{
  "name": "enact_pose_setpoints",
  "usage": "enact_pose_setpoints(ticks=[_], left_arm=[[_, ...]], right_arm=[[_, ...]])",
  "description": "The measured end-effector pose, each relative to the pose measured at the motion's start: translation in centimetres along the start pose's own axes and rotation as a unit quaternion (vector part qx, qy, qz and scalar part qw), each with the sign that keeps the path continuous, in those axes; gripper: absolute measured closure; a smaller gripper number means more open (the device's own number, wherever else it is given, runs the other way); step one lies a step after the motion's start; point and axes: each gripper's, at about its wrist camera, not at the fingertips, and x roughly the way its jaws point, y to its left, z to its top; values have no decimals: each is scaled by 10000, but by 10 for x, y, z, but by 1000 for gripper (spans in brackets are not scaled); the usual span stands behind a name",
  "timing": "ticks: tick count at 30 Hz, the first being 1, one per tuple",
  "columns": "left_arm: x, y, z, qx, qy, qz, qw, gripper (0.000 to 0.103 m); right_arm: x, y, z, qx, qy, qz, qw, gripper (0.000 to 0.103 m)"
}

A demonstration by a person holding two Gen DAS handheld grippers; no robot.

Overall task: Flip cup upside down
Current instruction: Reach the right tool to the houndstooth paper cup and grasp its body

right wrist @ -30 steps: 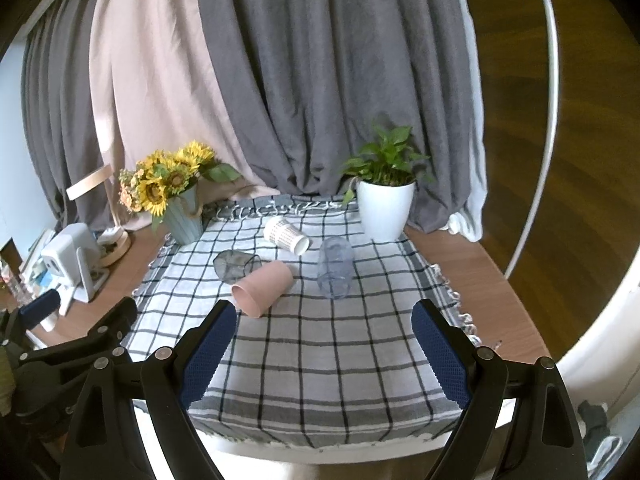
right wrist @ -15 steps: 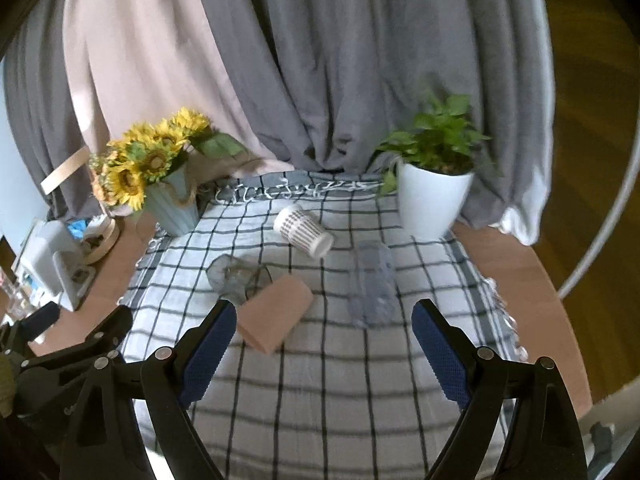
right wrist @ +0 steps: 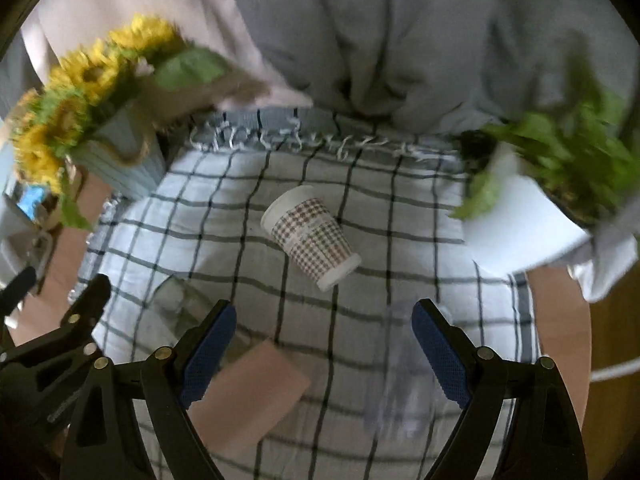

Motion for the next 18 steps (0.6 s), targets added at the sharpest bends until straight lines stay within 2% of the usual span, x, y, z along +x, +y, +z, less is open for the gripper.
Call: enact_pose_setpoints(ticks=[5, 10, 13, 17, 18], left_arm=[[32, -8, 14, 6, 312, 135, 9994, 1], [55, -16, 21, 64, 597, 17, 9982, 1], [62, -20, 23, 62, 690, 43, 9976, 1], [69, -24, 23, 67, 769, -20, 9970, 1], [70, -24, 24, 82, 787, -9, 9969, 1]], right_arm=[[55, 9, 34, -342, 748, 18, 9966, 14], [99, 16, 55, -598, 1269, -44, 9901, 14], [121, 16, 62, -612, 1468, -217, 9870, 14], [143, 17, 65, -623, 1748, -207, 9824, 15], [146, 17, 64, -611, 1793, -228, 9816, 18]])
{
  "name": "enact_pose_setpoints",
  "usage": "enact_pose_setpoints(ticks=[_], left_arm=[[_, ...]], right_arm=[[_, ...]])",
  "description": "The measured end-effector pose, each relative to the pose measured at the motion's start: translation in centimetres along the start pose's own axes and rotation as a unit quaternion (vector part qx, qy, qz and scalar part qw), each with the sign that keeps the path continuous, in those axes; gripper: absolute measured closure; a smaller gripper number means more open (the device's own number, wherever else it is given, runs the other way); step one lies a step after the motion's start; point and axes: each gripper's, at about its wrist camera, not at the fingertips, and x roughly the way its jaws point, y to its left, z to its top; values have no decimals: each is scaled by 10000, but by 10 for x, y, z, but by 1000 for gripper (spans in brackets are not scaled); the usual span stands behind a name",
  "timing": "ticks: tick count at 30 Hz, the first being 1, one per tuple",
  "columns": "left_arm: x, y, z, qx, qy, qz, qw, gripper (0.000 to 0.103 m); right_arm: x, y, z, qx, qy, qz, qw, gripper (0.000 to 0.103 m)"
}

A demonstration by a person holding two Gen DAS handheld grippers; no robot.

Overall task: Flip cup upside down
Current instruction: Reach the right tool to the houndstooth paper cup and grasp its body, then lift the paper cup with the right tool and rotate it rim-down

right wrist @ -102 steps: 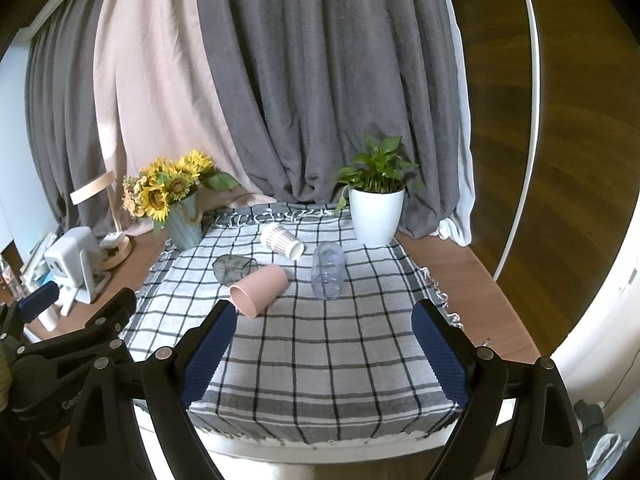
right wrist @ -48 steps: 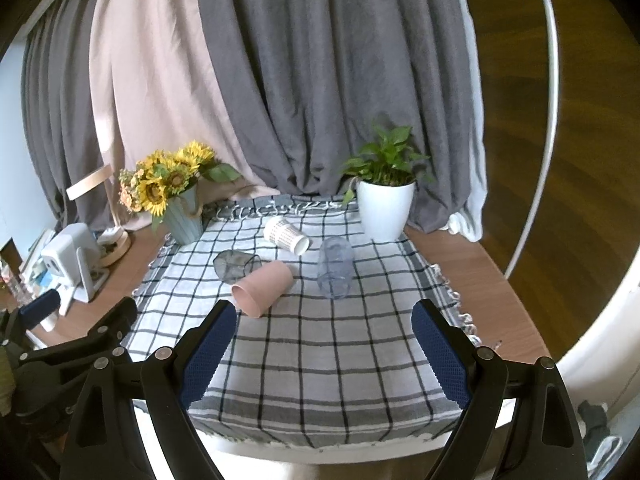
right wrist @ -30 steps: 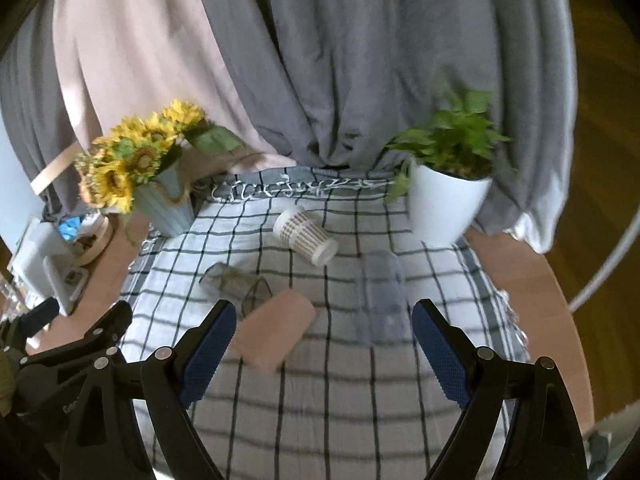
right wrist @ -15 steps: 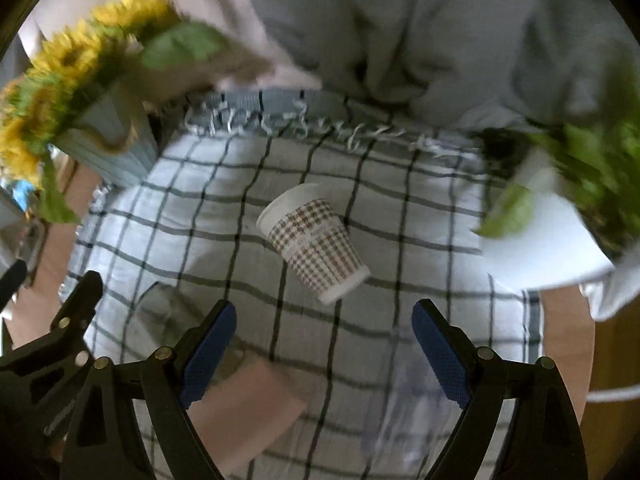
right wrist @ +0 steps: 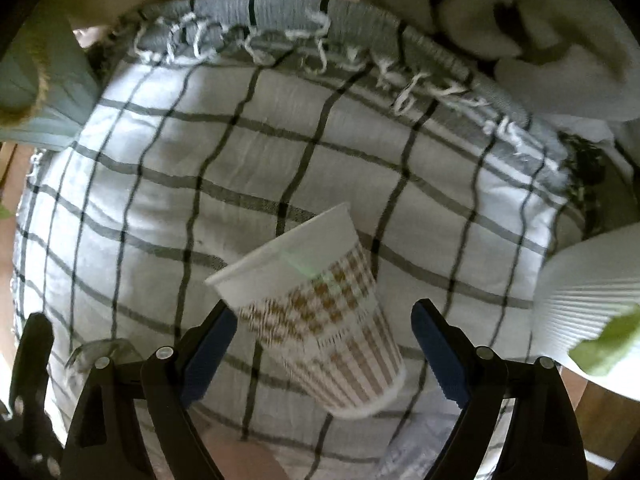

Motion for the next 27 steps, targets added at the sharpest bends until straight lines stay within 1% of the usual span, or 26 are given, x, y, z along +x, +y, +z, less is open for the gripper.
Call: enact_pose_setpoints(ticks=[1, 3, 7, 11, 14, 17, 18, 19, 21, 23, 25, 27], left_arm=[[1, -1, 0, 35, 12, -8, 10000, 1], [0, 0, -1, 77, -3, -29, 10000, 1], [-7, 3, -4, 180, -92, -91, 9998, 1], [-29, 12, -14, 252, -305, -287, 9988, 1], [-53, 22, -26, 301, -550, -470, 9969, 1], [-80, 35, -43, 310, -815, -727, 9935, 1], [-91, 41, -52, 323, -932, -786, 9920, 1], [-99, 44, -58, 351, -1010, -838, 9907, 1], [-114, 51, -74, 372, -1092, -944, 9888, 1], [-122, 57, -89, 413, -1088, -1038, 9878, 1], [-130, 62, -108, 486, -1051, -1102, 9871, 1], [-133, 65, -126, 551, -1012, -1063, 9876, 1]], right_arm=[[3, 0, 0, 19, 35, -16, 10000, 25], [5, -2, -2, 83, 60, -23, 9999, 32], [-9, -8, -15, 238, -113, -10, 9997, 33], [-48, -13, -42, 330, -556, 23, 9979, 33], [-86, -19, -78, 536, -945, 157, 9940, 33], [-121, -25, -113, 838, -1330, 483, 9864, 32], [-124, -27, -121, 932, -1382, 541, 9845, 32], [-131, -28, -138, 1072, -1462, 663, 9812, 32], [-136, -30, -162, 1178, -1526, 849, 9776, 32], [-138, -27, -188, 1289, -1581, 971, 9741, 32], [-138, -22, -211, 1428, -1526, 1069, 9721, 32], [-130, -19, -233, 1564, -1439, 1226, 9694, 32]])
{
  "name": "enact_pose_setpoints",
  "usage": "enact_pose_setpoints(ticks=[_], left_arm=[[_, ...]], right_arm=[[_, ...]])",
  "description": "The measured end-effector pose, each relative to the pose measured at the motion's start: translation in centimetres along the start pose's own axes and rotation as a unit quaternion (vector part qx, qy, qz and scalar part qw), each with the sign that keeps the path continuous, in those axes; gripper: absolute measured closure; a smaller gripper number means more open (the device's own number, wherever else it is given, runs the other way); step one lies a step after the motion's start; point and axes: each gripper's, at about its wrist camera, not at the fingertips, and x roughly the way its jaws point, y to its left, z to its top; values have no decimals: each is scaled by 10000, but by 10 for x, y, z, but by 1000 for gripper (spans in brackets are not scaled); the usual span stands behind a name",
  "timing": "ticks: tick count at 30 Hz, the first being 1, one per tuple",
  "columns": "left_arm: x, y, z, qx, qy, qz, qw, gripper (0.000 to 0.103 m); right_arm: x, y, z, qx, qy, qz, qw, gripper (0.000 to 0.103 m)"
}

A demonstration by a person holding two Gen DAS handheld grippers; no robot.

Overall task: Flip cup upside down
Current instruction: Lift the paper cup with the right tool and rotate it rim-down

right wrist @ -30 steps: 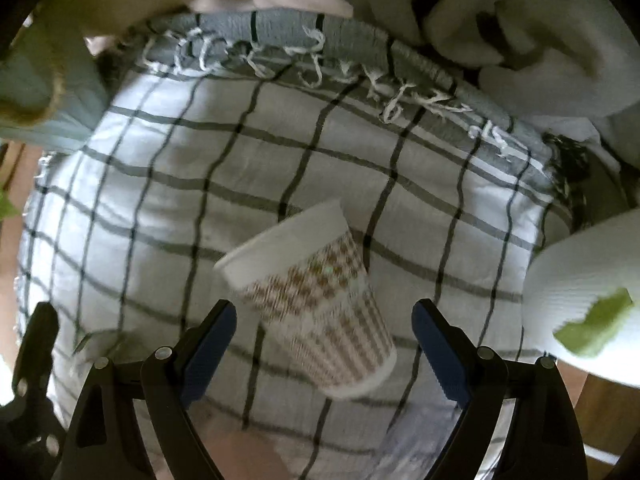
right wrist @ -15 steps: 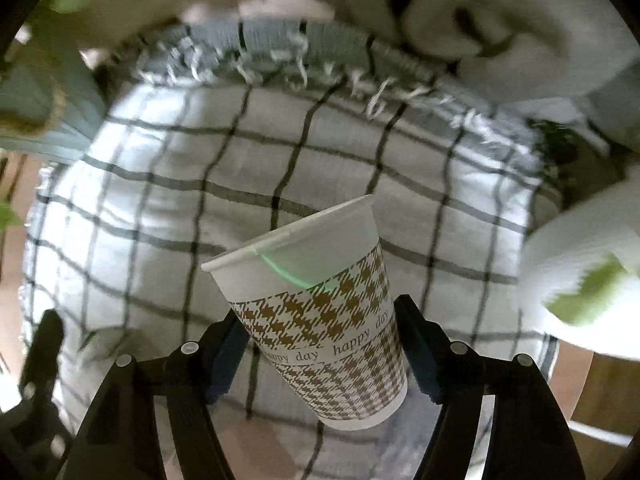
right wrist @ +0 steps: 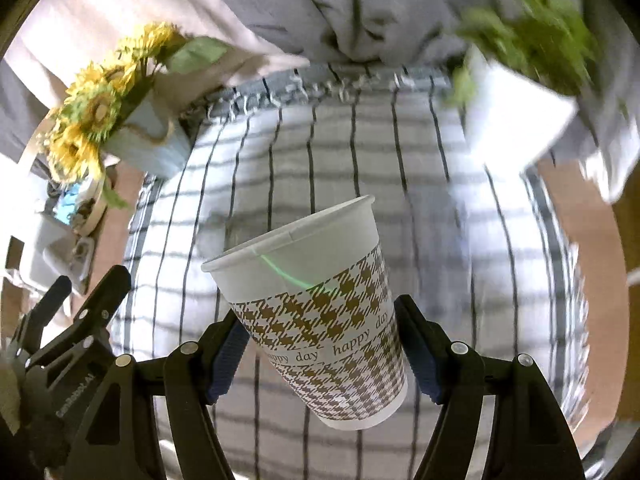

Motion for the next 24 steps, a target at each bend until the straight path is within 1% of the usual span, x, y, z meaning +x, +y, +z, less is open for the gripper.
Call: enact_pose_setpoints(ticks=[5, 6, 9, 11, 12, 18, 24], left_arm=[[-5, 2, -38, 210, 200, 71, 9996, 1], [-3, 3, -46, 224, 301, 84, 9993, 1], [-1, 4, -67, 390, 464, -67, 9981, 1], [2, 4, -77, 435, 573, -63, 9974, 1], [3, 4, -81, 609, 607, -162, 9962, 1], [17, 4, -92, 692, 806, -133, 9943, 1], [27, 2, -95, 831, 934, -136, 9921, 1]], right_arm=[[6, -14, -43, 291, 260, 105, 9992, 32], [8, -17, -52, 320, 303, 102, 9990, 32], [16, -22, -74, 408, 453, 114, 9981, 32], [23, -26, -83, 512, 551, 158, 9970, 32], [27, -27, -86, 570, 605, 160, 9964, 32], [54, -39, -100, 879, 905, 148, 9919, 32], [71, -45, -108, 1077, 1136, 105, 9876, 32]])
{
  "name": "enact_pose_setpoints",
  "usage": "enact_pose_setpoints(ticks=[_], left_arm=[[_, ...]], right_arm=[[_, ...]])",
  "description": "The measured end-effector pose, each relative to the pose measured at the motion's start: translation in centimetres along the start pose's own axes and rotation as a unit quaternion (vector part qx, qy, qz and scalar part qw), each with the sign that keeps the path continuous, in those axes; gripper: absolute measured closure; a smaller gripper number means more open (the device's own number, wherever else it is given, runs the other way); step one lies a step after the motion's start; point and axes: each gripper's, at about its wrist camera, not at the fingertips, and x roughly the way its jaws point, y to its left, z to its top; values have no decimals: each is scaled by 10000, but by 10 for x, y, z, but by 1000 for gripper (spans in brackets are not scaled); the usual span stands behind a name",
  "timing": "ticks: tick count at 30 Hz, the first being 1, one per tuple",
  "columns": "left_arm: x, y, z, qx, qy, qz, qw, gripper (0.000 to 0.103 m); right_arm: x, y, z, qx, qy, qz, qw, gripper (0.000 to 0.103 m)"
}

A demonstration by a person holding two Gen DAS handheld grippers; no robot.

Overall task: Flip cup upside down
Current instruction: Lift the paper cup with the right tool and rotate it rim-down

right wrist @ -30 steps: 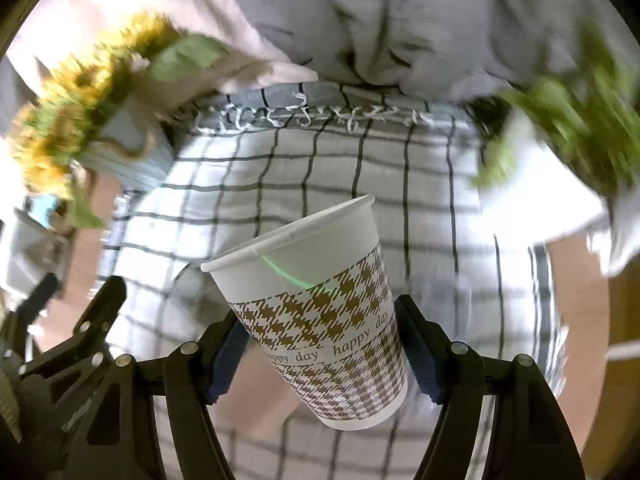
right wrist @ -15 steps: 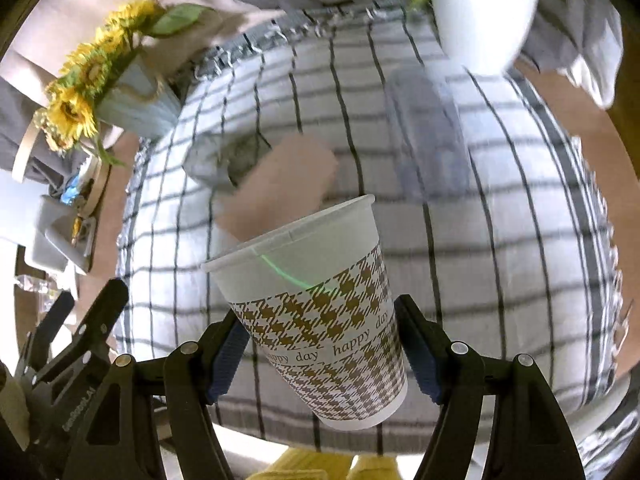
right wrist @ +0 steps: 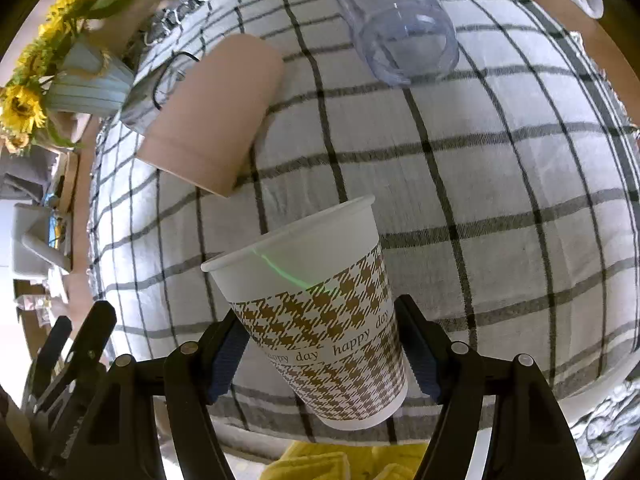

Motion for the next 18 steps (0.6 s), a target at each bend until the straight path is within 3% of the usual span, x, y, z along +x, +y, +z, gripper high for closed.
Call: enact_pose_setpoints(ticks=[3, 6, 8, 10, 14, 18], left_arm=[[3, -1, -1, 22, 28, -10, 10000, 1], [2, -2, -2, 36, -7, -52, 10000, 1], [-3, -2, -3, 28, -91, -96, 9999, 1], [-15, -2, -7, 36, -309, -177, 9994, 1], [-44, -13, -20, 178, -788, -329, 9962, 1], [-70, -38, -39, 302, -1123, -791, 9901, 1]], right_arm=[[5, 0, 0, 19, 45, 10, 10000, 32], [5, 1, 0, 6, 32, 49, 10000, 23], [-4, 0, -4, 17, -101, 74, 9999, 23], [-23, 0, -12, 15, -359, 72, 9993, 23], [-77, -3, -38, -53, -1265, -50, 9919, 21], [-117, -21, -65, -108, -1954, -469, 9795, 19]])
